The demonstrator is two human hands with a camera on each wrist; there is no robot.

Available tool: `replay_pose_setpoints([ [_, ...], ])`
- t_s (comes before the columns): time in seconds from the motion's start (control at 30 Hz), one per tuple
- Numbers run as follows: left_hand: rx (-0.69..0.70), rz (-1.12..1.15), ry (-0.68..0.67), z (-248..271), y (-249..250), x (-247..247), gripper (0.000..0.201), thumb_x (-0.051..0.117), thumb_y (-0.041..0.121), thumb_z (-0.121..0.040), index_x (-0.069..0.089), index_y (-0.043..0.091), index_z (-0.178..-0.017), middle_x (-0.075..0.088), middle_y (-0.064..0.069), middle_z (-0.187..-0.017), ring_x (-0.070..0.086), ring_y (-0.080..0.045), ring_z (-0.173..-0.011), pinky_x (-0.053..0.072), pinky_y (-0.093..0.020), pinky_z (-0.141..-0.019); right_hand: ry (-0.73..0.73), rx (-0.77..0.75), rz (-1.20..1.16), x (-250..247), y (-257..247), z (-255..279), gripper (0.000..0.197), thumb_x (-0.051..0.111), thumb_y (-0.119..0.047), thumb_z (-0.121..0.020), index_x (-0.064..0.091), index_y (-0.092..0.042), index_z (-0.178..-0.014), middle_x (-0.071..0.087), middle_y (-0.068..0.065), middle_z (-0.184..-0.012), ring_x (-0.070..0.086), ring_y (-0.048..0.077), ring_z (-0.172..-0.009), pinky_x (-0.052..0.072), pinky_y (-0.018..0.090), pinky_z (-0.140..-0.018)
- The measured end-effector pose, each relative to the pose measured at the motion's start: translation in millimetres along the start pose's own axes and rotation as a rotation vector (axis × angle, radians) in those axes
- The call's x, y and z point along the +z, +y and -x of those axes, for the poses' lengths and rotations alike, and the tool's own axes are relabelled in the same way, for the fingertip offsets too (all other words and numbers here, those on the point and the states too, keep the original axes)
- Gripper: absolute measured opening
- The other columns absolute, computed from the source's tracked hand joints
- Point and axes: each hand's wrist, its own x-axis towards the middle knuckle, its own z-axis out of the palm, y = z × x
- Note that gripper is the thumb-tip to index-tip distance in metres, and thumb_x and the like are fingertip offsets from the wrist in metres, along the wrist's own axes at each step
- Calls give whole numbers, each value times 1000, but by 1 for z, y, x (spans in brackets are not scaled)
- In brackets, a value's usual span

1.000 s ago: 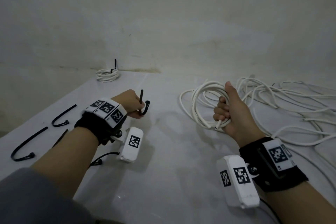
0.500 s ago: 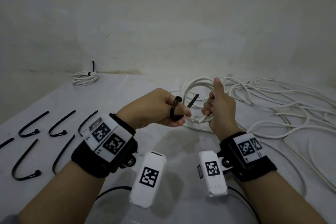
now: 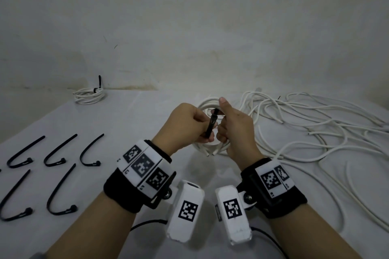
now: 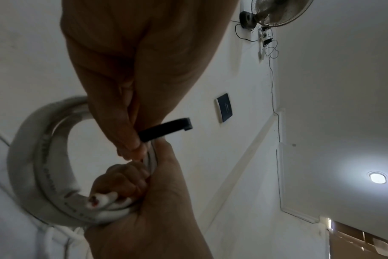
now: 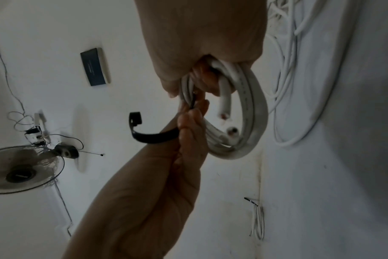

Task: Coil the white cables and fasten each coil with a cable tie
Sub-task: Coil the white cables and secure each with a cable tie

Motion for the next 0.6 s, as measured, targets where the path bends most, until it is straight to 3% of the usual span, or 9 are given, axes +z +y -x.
replay_pose_setpoints([
  [0.13, 0, 97, 3, 3, 3, -3, 16, 46, -2, -95, 62, -5, -99, 65, -19, -89, 70, -17, -60, 57, -21, -60, 29, -58, 25, -4, 1, -4, 35, 67, -32, -87, 57, -3, -72, 27, -4, -35, 24, 12, -32, 23, 19, -37],
  [0.2, 17, 141, -37, 7, 6, -10, 26, 39, -7, -94, 60, 3, -107, 64, -11, -108, 73, -20, -76, 59, -24, -73, 48, -71, 25, -5, 1, -6, 34, 67, -32, -86, 57, -5, -68, 27, -3, -37, 24, 12, -34, 23, 20, -38],
  [0.27, 44, 137, -140, 13, 9, -19, 31, 41, -8, -91, 63, 8, -108, 65, -3, -115, 71, -17, -92, 54, -26, -90, 65, -79, 18, -7, 0, -7, 34, 68, -32, -86, 58, -5, -68, 26, -1, -41, 23, 13, -35, 22, 21, -39],
  [0.33, 88, 2, -210, 19, 13, -24, 21, 50, 3, -93, 67, 13, -100, 71, 4, -108, 69, -8, -97, 49, -24, -95, 82, -82, 25, -9, 1, -7, 37, 69, -32, -85, 55, -7, -62, 26, 1, -43, 22, 14, -36, 22, 22, -39],
  [0.4, 153, -134, -165, 21, 14, -24, 10, 60, 15, -90, 70, 16, -90, 75, 6, -94, 68, -1, -92, 49, -19, -93, 87, -73, 34, -9, 0, -6, 36, 69, -33, -85, 58, -8, -61, 27, 0, -41, 23, 14, -35, 22, 22, -39],
  [0.6, 267, -76, 67, 5, 3, -18, 8, 64, 6, -87, 70, 5, -82, 72, -13, -84, 72, -13, -78, 58, -23, -73, -7, 23, -71, -4, -6, -2, 31, 61, -33, -90, 66, -4, -83, 22, -6, -40, 21, 9, -34, 21, 19, -37],
])
